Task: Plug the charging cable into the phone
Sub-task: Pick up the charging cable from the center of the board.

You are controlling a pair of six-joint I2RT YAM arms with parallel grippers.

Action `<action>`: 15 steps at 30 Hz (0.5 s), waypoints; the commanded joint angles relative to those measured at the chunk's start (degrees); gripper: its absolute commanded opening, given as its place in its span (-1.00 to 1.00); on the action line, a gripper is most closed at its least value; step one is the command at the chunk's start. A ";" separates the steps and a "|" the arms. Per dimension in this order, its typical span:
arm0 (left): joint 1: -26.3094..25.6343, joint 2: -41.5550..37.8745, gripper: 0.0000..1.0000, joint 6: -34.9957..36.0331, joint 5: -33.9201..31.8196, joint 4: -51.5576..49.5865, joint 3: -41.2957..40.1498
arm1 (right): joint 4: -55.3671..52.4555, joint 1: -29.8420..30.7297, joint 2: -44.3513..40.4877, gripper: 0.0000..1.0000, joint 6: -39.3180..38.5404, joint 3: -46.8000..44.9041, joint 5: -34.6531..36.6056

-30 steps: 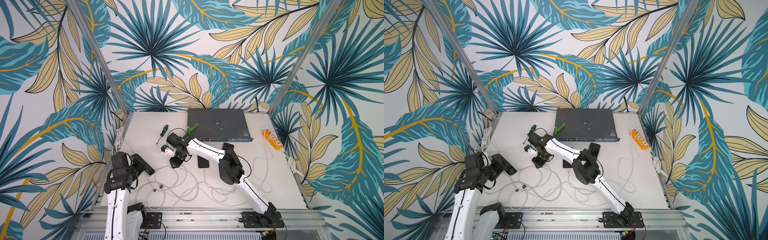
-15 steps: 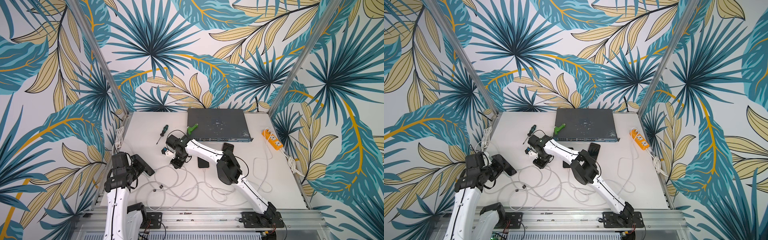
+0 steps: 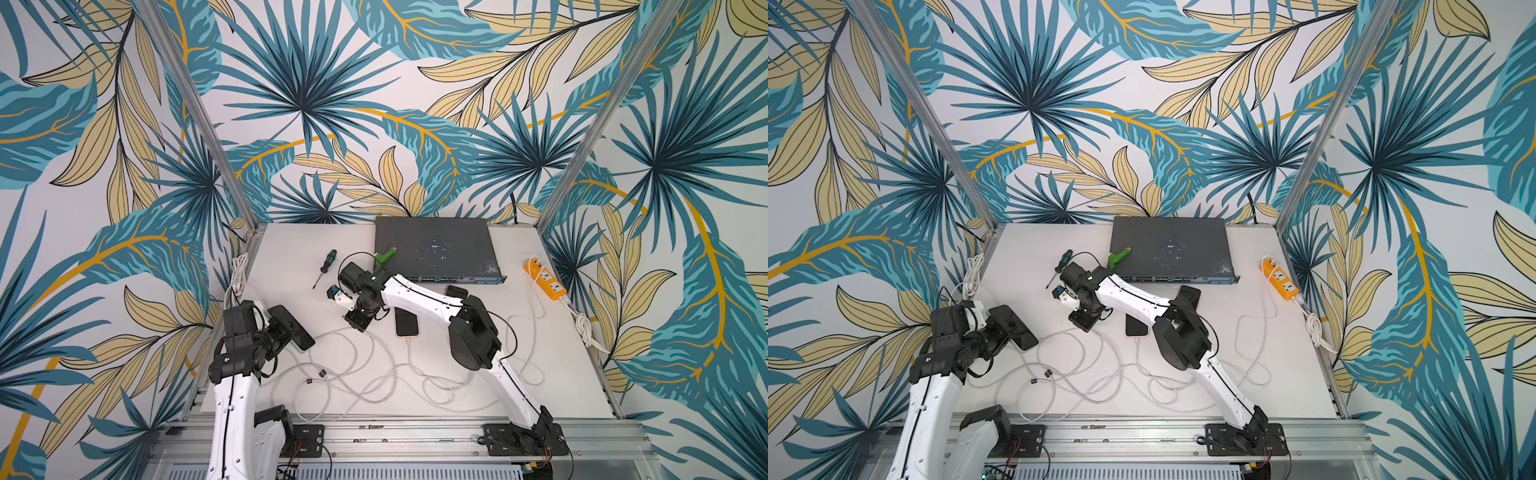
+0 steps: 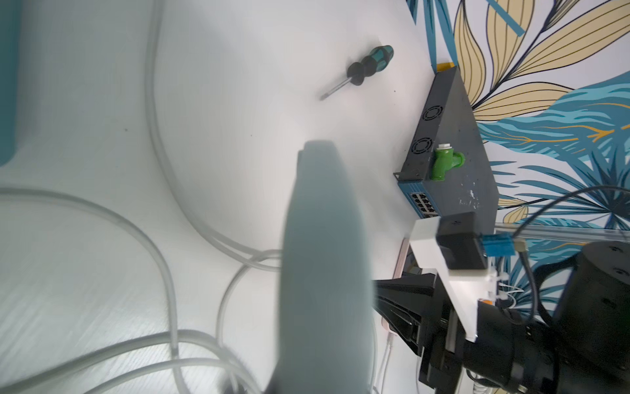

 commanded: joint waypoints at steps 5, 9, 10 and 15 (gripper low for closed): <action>0.46 0.64 -1.00 -5.20 13.98 13.61 0.52 | 19.02 -1.61 -21.18 -1.00 2.07 -24.22 1.09; -0.19 1.29 -1.00 -11.69 16.49 21.86 0.84 | 24.42 -1.54 -30.10 -1.00 2.95 -34.76 2.86; -0.99 1.63 -1.00 -12.64 16.08 23.76 1.29 | 25.47 -1.35 -31.86 -1.00 3.15 -36.79 3.16; -10.49 5.74 -1.00 -14.62 9.07 27.85 5.95 | 27.70 0.24 -37.41 -1.00 3.67 -41.93 4.07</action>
